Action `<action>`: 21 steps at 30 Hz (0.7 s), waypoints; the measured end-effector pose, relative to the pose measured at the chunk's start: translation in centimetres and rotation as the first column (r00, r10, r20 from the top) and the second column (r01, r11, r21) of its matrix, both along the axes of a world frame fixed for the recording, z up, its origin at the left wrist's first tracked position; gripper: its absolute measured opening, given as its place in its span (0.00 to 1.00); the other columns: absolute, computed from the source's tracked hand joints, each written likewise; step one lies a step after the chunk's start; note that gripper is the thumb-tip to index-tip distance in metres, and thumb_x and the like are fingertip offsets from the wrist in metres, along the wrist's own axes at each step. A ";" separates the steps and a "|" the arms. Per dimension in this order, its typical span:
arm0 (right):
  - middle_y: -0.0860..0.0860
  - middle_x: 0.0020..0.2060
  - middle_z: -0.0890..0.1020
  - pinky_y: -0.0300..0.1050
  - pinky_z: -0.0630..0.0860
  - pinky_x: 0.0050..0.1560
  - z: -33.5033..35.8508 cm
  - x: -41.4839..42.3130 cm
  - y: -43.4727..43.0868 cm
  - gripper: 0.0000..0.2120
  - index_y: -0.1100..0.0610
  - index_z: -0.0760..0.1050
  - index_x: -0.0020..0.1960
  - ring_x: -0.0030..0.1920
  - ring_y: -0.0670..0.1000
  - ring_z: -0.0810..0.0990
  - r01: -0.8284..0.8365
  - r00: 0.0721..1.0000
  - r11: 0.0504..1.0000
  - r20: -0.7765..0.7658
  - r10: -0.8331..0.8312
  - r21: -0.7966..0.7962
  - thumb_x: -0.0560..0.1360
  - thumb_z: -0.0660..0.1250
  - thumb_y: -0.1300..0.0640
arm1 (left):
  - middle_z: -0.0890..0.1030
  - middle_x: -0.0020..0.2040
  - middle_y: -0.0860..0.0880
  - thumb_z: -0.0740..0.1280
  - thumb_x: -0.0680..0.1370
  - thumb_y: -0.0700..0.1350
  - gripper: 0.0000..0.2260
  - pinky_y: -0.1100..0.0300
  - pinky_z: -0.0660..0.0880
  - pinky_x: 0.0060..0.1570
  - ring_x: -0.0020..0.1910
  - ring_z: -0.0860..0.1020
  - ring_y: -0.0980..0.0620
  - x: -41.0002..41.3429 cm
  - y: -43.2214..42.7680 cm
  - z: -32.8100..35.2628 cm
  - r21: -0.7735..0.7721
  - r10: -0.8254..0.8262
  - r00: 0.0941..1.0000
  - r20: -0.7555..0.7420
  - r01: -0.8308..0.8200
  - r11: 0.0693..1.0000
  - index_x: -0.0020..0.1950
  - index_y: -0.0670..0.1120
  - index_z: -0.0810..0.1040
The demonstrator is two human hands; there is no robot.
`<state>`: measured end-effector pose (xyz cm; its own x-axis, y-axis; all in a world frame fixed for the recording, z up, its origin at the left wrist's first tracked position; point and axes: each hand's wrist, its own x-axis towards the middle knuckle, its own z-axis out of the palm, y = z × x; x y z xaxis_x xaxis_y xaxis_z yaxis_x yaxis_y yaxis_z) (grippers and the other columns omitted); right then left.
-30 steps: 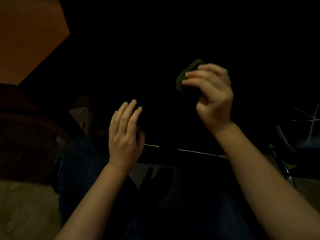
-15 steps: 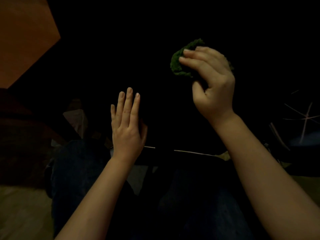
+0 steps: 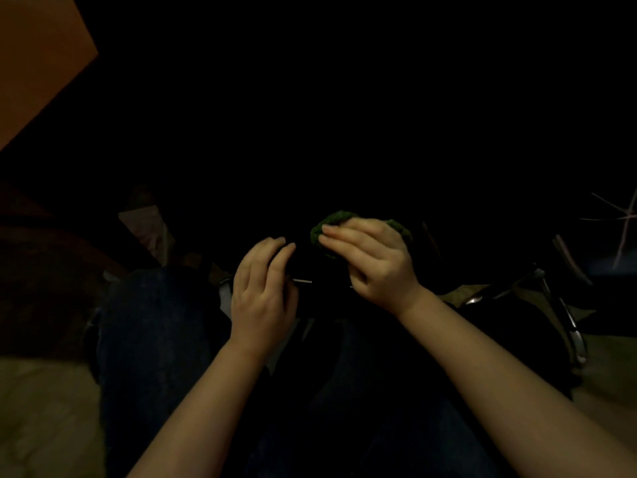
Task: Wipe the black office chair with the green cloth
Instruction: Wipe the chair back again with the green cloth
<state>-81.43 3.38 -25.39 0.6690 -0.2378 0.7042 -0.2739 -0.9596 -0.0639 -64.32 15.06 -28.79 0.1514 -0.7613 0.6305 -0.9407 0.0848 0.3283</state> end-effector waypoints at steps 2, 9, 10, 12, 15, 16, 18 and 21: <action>0.53 0.61 0.80 0.48 0.74 0.61 -1.9 -0.4 0.1 0.19 0.61 0.80 0.61 0.58 0.54 0.80 -0.006 0.996 0.999 -0.090 0.002 -0.043 0.71 0.68 0.67 | 0.79 0.58 0.37 0.63 0.75 0.36 0.15 0.43 0.75 0.58 0.58 0.77 0.38 -0.2 0.4 -0.3 0.057 0.000 1.000 -0.022 0.001 0.998 0.60 0.35 0.78; 0.54 0.54 0.84 0.46 0.79 0.55 -5.7 -0.9 -0.3 0.14 0.62 0.83 0.55 0.53 0.53 0.84 -0.070 0.978 0.989 -0.207 0.042 -0.132 0.81 0.59 0.63 | 0.80 0.55 0.38 0.70 0.71 0.30 0.15 0.44 0.77 0.53 0.53 0.79 0.38 -0.4 -0.1 -0.8 0.190 -0.046 0.998 -0.033 0.052 0.980 0.58 0.35 0.80; 0.55 0.52 0.85 0.47 0.80 0.54 -6.3 -1.0 -0.5 0.17 0.62 0.84 0.52 0.51 0.53 0.84 -0.094 0.966 0.986 -0.252 0.057 -0.138 0.82 0.56 0.63 | 0.80 0.55 0.38 0.71 0.70 0.29 0.16 0.44 0.77 0.53 0.53 0.79 0.38 -0.5 -0.2 -0.9 0.198 -0.051 0.998 -0.029 0.056 0.979 0.58 0.35 0.80; 0.56 0.47 0.85 0.47 0.80 0.50 -7.3 -1.4 -0.8 0.24 0.62 0.84 0.48 0.48 0.54 0.85 -0.108 0.937 0.990 -0.343 0.072 -0.087 0.84 0.49 0.61 | 0.80 0.54 0.39 0.70 0.70 0.29 0.16 0.46 0.77 0.53 0.52 0.79 0.39 -0.7 -0.2 -1.2 0.204 -0.072 0.997 -0.016 0.074 0.976 0.58 0.35 0.80; 0.57 0.49 0.85 0.46 0.81 0.47 -9.0 -1.9 -1.9 0.25 0.62 0.84 0.51 0.48 0.55 0.85 -0.033 0.852 0.999 -0.522 0.048 0.037 0.84 0.48 0.56 | 0.80 0.53 0.39 0.69 0.71 0.30 0.15 0.47 0.76 0.51 0.51 0.80 0.39 -0.9 -0.3 -1.6 0.218 -0.081 0.997 -0.008 0.081 0.973 0.57 0.35 0.80; 0.57 0.55 0.83 0.42 0.78 0.53 -9.5 -2.0 -2.1 0.21 0.63 0.81 0.57 0.53 0.54 0.83 0.033 0.784 0.992 -0.618 0.048 0.118 0.82 0.51 0.55 | 0.80 0.53 0.39 0.70 0.70 0.29 0.16 0.48 0.76 0.51 0.51 0.79 0.40 -0.9 -0.4 -1.7 0.225 -0.079 0.997 -0.009 0.079 0.971 0.57 0.35 0.80; 0.56 0.71 0.70 0.29 0.53 0.69 -11.2 -2.5 -2.8 0.20 0.61 0.68 0.72 0.71 0.51 0.69 0.114 0.676 0.975 -0.734 0.064 0.189 0.83 0.53 0.55 | 0.80 0.52 0.40 0.71 0.69 0.30 0.17 0.48 0.76 0.49 0.50 0.79 0.40 -1.1 -0.5 -1.9 0.240 -0.082 0.997 -0.014 0.083 0.967 0.57 0.35 0.80; 0.51 0.77 0.60 0.31 0.41 0.70 -12.2 -2.8 -3.3 0.21 0.55 0.60 0.76 0.76 0.49 0.56 0.322 0.603 0.856 -0.784 0.143 0.404 0.84 0.52 0.53 | 0.80 0.52 0.40 0.71 0.69 0.30 0.16 0.48 0.76 0.48 0.50 0.79 0.40 -1.3 -0.5 -2.2 0.265 -0.096 0.995 -0.019 0.097 0.959 0.57 0.36 0.79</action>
